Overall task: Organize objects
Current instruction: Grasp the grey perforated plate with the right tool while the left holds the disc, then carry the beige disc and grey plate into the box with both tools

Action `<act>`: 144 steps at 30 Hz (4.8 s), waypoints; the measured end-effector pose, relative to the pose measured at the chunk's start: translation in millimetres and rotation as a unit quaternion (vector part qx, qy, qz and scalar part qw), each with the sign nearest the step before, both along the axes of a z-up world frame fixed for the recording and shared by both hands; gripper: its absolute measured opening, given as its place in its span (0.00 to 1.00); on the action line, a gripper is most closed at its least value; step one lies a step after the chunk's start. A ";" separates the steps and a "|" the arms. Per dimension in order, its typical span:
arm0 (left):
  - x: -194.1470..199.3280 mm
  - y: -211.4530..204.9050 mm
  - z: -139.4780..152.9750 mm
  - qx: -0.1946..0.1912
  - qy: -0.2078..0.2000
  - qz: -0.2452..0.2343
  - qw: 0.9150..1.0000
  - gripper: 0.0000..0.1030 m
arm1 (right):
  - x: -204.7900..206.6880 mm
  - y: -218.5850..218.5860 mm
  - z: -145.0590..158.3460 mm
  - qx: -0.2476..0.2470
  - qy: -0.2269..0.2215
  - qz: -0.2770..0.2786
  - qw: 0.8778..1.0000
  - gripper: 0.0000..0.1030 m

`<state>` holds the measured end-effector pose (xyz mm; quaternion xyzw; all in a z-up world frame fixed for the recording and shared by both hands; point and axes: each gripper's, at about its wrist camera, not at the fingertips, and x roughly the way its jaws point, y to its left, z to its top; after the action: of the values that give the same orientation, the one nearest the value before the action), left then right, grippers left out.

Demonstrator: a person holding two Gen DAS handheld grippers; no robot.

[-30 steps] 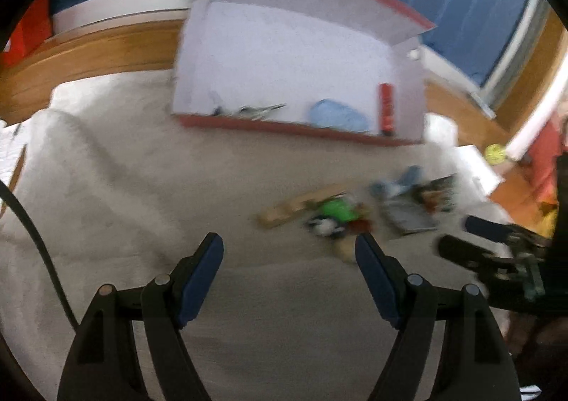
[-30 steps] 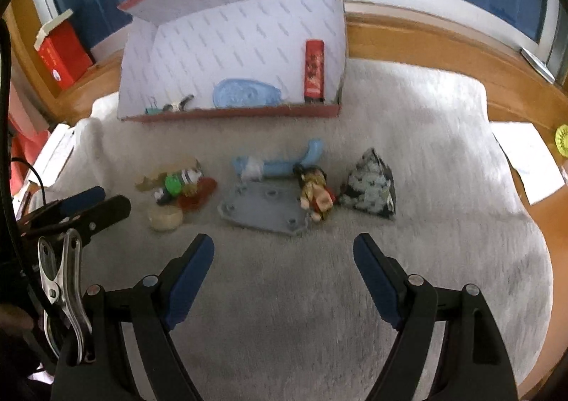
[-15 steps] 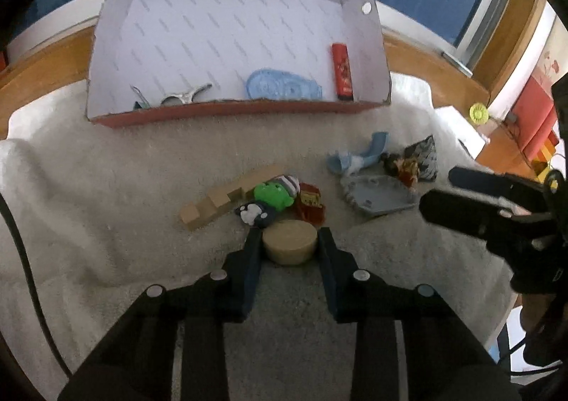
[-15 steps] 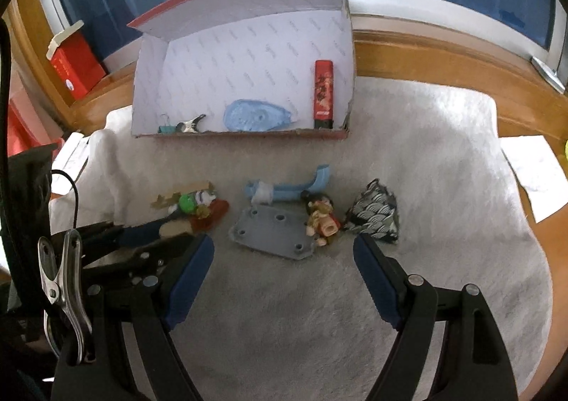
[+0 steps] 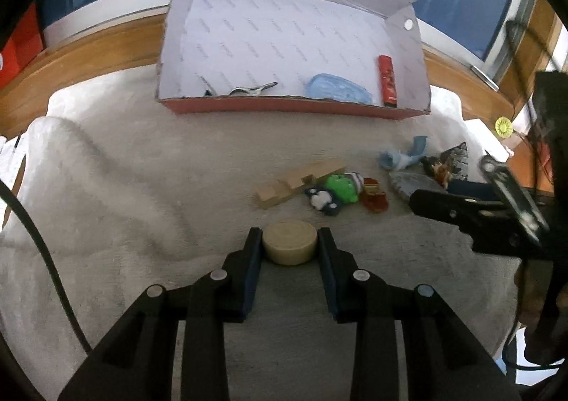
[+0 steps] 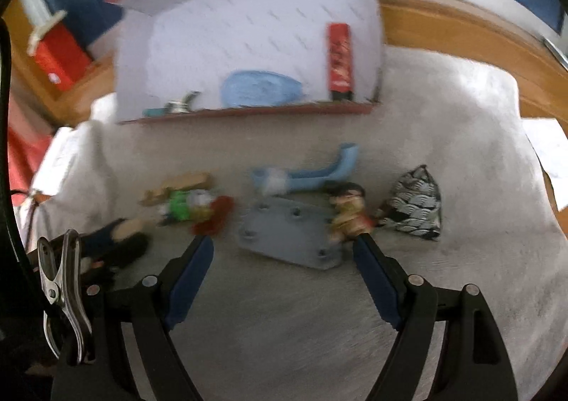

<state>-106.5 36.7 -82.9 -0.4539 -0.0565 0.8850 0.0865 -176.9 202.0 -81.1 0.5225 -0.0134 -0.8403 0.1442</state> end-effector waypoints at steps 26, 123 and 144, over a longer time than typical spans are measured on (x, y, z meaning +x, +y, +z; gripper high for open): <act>7.0 -15.8 26.7 0.006 0.025 -0.006 1.000 0.29 | -4.2 6.5 1.2 0.001 0.035 -0.012 0.999 0.01; -22.1 -11.6 116.4 0.019 0.166 -0.037 0.985 0.29 | 38.2 -23.0 140.9 -0.013 0.269 0.116 0.956 0.12; -95.6 -3.8 69.3 0.027 0.100 -0.052 0.993 0.30 | -36.8 -43.4 75.7 0.050 0.205 0.127 0.969 0.12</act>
<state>-202.1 33.0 -13.6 -0.3634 -0.0476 0.9183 0.1495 -213.7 158.6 -5.4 0.3434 0.1247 -0.9038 0.2230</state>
